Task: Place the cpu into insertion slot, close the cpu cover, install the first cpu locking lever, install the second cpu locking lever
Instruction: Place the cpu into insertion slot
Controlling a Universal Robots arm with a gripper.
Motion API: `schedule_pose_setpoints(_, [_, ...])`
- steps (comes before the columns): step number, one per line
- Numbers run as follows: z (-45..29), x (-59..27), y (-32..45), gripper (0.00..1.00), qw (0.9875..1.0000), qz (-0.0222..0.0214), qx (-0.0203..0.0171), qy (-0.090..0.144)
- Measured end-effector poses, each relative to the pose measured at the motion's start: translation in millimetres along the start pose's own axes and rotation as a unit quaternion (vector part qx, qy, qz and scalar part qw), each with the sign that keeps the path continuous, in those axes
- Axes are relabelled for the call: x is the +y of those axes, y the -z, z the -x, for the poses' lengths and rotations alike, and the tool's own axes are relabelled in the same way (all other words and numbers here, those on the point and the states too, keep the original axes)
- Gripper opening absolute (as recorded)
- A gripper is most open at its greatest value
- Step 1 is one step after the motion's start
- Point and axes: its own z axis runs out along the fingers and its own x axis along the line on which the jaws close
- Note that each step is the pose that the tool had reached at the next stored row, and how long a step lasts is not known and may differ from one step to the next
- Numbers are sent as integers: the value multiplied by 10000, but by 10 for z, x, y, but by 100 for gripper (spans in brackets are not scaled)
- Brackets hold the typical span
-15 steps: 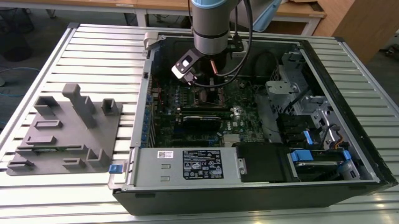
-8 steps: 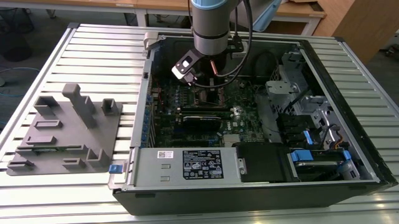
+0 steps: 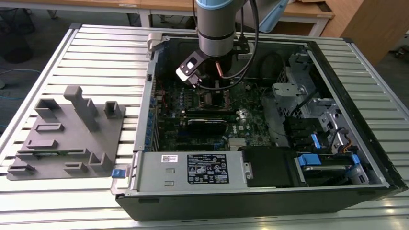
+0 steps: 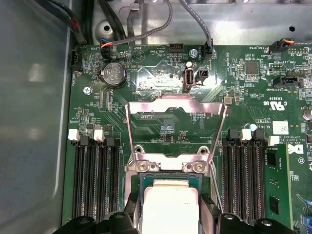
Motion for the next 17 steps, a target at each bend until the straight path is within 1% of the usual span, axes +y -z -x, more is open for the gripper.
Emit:
schedule_pose_setpoints(5, [0, 0, 0, 60, 10000, 0, 0, 0])
schedule_pose_setpoints(14, [-1, 10, 88, 60, 10000, 0, 0, 0])
schedule_pose_setpoints(17, [-1, 10, 90, 60, 10000, 0, 0, 0])
